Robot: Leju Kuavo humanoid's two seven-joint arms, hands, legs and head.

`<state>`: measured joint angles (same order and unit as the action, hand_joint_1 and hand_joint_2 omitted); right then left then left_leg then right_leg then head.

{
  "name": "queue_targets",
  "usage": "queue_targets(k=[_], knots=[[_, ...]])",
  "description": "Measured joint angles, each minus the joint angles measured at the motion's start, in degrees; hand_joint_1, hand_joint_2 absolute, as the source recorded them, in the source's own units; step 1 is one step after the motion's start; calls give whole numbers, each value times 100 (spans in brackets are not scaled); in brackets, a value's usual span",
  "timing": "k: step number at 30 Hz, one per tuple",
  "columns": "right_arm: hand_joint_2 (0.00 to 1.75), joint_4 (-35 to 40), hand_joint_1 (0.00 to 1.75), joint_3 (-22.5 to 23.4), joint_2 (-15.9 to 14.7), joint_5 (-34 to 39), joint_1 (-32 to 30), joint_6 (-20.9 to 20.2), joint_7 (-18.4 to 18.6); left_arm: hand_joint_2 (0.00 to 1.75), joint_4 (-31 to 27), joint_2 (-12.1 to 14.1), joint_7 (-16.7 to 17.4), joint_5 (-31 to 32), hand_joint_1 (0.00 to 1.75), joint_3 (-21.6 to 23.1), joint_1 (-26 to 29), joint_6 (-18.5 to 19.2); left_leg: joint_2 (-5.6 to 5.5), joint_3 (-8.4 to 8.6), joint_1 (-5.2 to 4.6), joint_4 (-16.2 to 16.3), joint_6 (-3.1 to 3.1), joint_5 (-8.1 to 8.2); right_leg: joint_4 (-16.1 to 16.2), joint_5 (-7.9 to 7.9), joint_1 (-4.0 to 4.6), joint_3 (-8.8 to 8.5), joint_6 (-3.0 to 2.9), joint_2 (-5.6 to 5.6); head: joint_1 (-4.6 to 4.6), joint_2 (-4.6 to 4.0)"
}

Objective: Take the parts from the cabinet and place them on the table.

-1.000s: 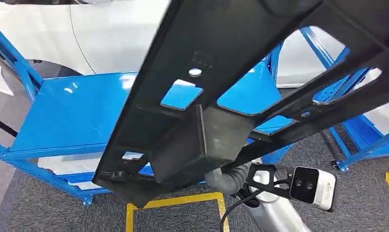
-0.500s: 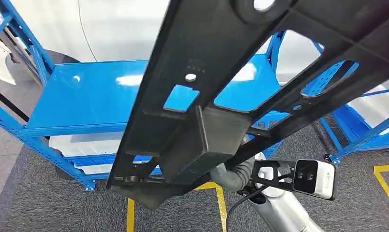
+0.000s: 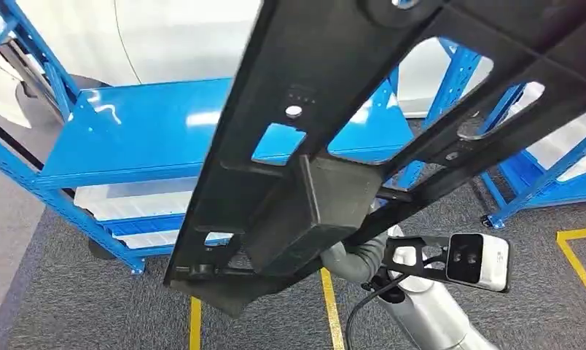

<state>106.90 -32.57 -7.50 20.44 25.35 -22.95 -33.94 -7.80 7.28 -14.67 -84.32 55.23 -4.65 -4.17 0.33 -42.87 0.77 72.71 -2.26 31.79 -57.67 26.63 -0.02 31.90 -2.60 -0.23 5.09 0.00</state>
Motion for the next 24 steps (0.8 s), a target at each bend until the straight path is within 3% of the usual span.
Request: queue_targets(k=[1,2,3,4,5,6,7,10,11,12,13,15,16,17,18,21,22,24], knots=[[175,-24,175,0,0,43,26,0,26,175,0,-11,2,0,0,-9,1,-4,0,-73,0,336,-4,45,-1,-50,13,63,0,0,0,0],[175,-65,175,0,0,85,53,0,37,175,0,-26,2,0,0,-11,5,-7,0,-28,0,431,3,-84,-3,-100,24,130,3,-1,0,0],[175,-103,175,-2,0,116,80,-2,37,175,0,-41,6,0,0,-15,5,-11,0,136,-1,274,21,-285,-6,-142,33,183,7,-1,0,0],[175,-140,175,-2,0,133,106,4,30,175,0,-52,7,0,0,-22,4,-15,0,369,-2,-40,45,-456,-8,-173,43,222,14,0,0,0],[175,-183,175,-4,4,135,138,26,4,175,0,-66,4,0,0,-31,2,-15,-3,847,-16,-729,107,-599,-9,-213,57,256,29,1,0,0],[175,-208,175,-11,13,122,147,31,-18,175,0,-68,4,0,0,-50,-1,-17,-6,1207,-42,-1255,173,-514,-16,-233,52,260,44,-7,0,0],[175,-236,175,-24,20,118,150,13,-66,175,0,-76,2,0,0,-74,-6,-28,-2,1400,-68,-1550,198,-402,-24,-254,74,286,77,-11,0,0],[175,-315,175,-98,42,113,160,-61,-118,175,0,-94,0,0,0,-109,9,-35,-7,1337,-97,-1580,234,-419,-13,-331,49,299,169,-36,0,0],[175,-341,175,-125,42,85,207,-90,-94,175,0,-107,0,0,0,-109,24,-35,-1,1356,-23,-1666,290,-492,-35,-331,86,320,204,-37,0,0],[175,-356,175,-140,42,81,255,-87,-66,175,0,-116,2,0,0,-109,11,-35,15,1349,-26,-1681,309,-530,-132,-230,57,364,243,-14,0,0],[175,-376,175,-146,42,120,314,-72,-36,175,0,-118,9,0,0,-111,8,-31,23,1312,-19,-1679,344,-552,-385,-21,47,473,267,-3,0,0],[175,-422,175,-155,20,190,418,-24,31,175,0,-116,17,0,0,-109,5,-6,26,1233,-21,-1675,360,-603,-1404,512,-9,908,331,3,0,0],[175,-459,175,-173,-15,240,447,41,37,175,0,-116,26,0,0,-109,6,6,25,1199,-20,-1666,357,-620,-1767,650,-27,1059,356,3,0,0],[175,-481,175,-186,-55,275,477,90,37,175,0,-116,33,2,0,-105,8,17,23,1170,-16,-1655,349,-634,-1924,645,-52,1107,382,1,0,-2],[175,-496,175,-192,-79,302,496,138,30,175,0,-116,35,2,0,-100,11,22,21,1157,-14,-1645,339,-641,-1827,559,-70,1040,394,1,0,0],[175,-487,175,-201,-136,356,595,265,6,175,0,-116,35,4,0,-90,1,31,17,1139,-7,-1551,286,-613,-320,-134,-120,172,397,-6,0,0],[175,-470,175,-203,-149,367,608,314,0,175,0,-105,35,4,0,-85,-6,29,16,1103,-53,-1506,243,-589,-120,-22,-83,79,373,-3,-2,0],[175,-402,175,-205,-168,385,576,413,-2,175,0,-94,70,4,0,-68,-13,17,18,1062,-50,-1498,183,-612,-123,-49,-70,144,288,16,0,0]])
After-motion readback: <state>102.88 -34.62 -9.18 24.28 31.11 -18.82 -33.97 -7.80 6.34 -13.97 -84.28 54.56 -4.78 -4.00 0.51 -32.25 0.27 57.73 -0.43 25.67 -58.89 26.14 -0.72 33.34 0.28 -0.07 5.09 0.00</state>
